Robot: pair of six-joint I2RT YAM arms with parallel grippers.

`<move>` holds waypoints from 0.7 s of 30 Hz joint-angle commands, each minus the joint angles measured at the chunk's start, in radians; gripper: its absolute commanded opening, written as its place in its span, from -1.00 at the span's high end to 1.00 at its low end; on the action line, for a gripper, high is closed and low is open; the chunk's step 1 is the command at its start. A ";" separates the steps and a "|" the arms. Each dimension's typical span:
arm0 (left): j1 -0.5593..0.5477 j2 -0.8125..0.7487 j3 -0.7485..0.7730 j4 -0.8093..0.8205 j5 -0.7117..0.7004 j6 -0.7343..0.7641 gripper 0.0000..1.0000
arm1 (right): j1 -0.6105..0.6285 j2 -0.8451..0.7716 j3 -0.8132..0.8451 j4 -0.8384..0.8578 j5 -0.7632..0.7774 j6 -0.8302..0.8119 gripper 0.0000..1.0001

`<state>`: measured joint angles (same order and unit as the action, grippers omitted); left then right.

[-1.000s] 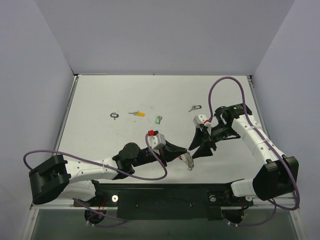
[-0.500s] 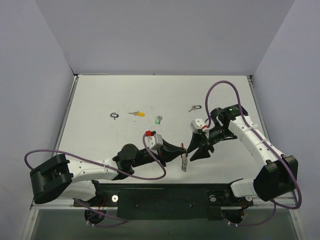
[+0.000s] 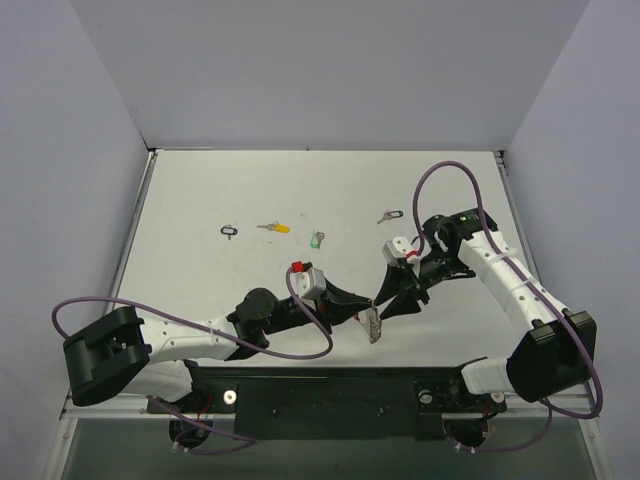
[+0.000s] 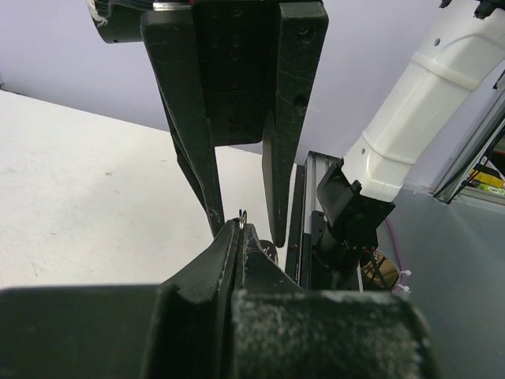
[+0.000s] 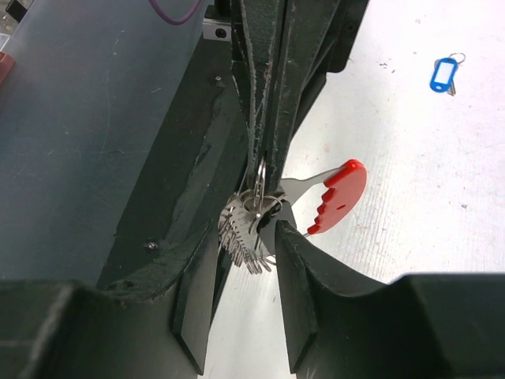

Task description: Put the keys on the keyring

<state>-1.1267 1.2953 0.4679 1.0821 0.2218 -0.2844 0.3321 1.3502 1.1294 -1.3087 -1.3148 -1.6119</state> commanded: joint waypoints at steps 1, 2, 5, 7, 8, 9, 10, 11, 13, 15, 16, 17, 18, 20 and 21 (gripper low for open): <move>0.008 0.007 -0.002 0.084 0.025 -0.015 1.00 | -0.041 -0.014 0.009 -0.261 -0.055 -0.034 0.37; 0.008 0.009 -0.002 0.078 0.031 -0.015 1.00 | -0.045 -0.016 0.007 -0.261 -0.052 -0.033 0.34; 0.010 0.012 0.006 0.041 0.040 -0.018 1.00 | -0.054 -0.025 0.009 -0.262 -0.052 -0.036 0.31; 0.010 0.010 0.009 0.030 0.042 -0.027 1.00 | -0.054 -0.026 0.007 -0.261 -0.050 -0.036 0.31; 0.010 0.010 0.009 0.026 0.042 -0.032 1.00 | -0.054 -0.025 0.006 -0.259 -0.052 -0.036 0.31; 0.010 0.013 0.011 0.025 0.044 -0.036 1.00 | -0.054 -0.022 0.006 -0.259 -0.054 -0.037 0.32; 0.010 0.012 0.009 0.024 0.041 -0.041 1.00 | -0.054 -0.022 0.004 -0.261 -0.054 -0.037 0.32; 0.010 0.015 0.014 0.024 0.039 -0.048 1.00 | -0.053 -0.019 0.004 -0.259 -0.055 -0.037 0.32; 0.010 0.018 0.020 0.021 0.039 -0.055 1.00 | -0.048 -0.020 0.004 -0.259 -0.057 -0.037 0.34; 0.008 0.025 0.029 0.013 0.037 -0.058 1.00 | -0.044 -0.019 0.006 -0.259 -0.058 -0.037 0.34; 0.010 0.027 0.034 0.012 0.037 -0.059 1.00 | -0.044 -0.020 0.004 -0.259 -0.058 -0.037 0.35; 0.010 0.033 0.034 0.004 0.034 -0.065 1.00 | -0.041 -0.022 0.004 -0.259 -0.060 -0.037 0.36; 0.008 0.035 0.040 0.006 0.031 -0.067 1.00 | -0.036 -0.020 0.004 -0.259 -0.060 -0.037 0.37; 0.008 0.039 0.043 -0.001 0.022 -0.070 1.00 | -0.035 -0.017 0.004 -0.261 -0.060 -0.036 0.38; 0.008 0.041 0.044 0.001 0.019 -0.070 1.00 | -0.033 -0.017 0.006 -0.259 -0.061 -0.039 0.39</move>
<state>-1.1221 1.3308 0.4652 1.0496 0.2466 -0.3332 0.2878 1.3499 1.1294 -1.3090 -1.3174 -1.6184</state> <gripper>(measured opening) 0.022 0.311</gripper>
